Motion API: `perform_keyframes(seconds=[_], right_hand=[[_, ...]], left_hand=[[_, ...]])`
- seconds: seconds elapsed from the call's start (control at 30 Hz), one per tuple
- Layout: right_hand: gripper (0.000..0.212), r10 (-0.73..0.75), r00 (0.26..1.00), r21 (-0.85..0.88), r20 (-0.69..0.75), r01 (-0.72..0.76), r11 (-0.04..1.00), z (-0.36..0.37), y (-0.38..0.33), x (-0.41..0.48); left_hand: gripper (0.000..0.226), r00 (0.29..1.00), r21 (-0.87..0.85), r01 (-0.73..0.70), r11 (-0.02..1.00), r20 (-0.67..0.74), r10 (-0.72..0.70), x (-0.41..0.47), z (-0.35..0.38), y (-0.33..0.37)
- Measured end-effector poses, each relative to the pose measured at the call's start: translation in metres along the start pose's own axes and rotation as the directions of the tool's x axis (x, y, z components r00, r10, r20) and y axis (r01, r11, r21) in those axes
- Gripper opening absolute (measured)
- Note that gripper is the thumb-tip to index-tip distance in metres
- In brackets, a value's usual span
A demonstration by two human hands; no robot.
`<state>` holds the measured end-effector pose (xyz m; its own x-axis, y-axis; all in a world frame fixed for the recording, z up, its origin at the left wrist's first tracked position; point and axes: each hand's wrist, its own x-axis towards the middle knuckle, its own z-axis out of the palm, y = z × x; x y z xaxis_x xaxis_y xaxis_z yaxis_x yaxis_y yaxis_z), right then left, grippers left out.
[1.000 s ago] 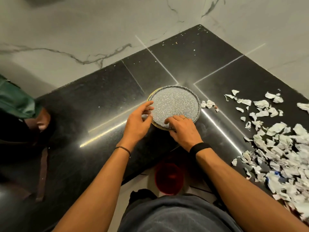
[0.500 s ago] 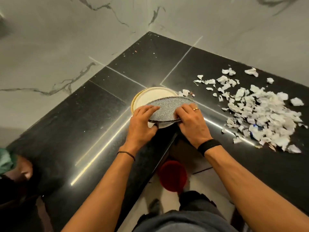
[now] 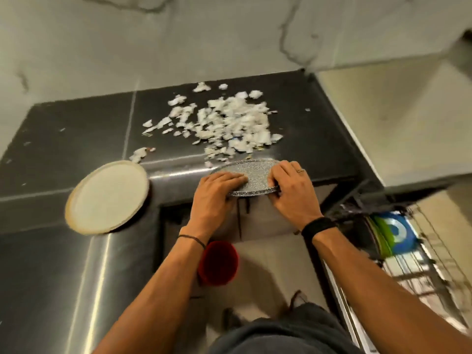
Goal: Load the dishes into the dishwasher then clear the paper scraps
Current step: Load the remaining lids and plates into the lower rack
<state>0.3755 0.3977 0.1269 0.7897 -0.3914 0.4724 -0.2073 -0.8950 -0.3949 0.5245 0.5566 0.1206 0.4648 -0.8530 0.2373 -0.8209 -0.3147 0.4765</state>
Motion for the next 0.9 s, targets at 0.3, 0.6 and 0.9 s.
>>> perform_keyframes(seconds=[0.3, 0.6, 0.9], right_hand=[[0.027, 0.375, 0.921, -0.097, -0.104, -0.385, 0.918, -0.134, 0.137, -0.131], [0.035, 0.707, 0.707, -0.131, 0.005, -0.701, 0.702, -0.186, 0.228, -0.285], [0.041, 0.876, 0.468, -0.09, 0.116, -0.874, 0.478, -0.114, 0.268, -0.325]], left_hand=[[0.03, 0.872, -0.142, -0.444, 0.885, 0.16, 0.463, 0.086, 0.133, 0.177], [0.039, 0.683, -0.25, -0.527, 0.813, 0.445, 0.579, 0.085, 0.272, 0.309], [0.038, 0.657, -0.159, -0.529, 0.833, 0.545, 0.521, 0.087, 0.364, 0.298]])
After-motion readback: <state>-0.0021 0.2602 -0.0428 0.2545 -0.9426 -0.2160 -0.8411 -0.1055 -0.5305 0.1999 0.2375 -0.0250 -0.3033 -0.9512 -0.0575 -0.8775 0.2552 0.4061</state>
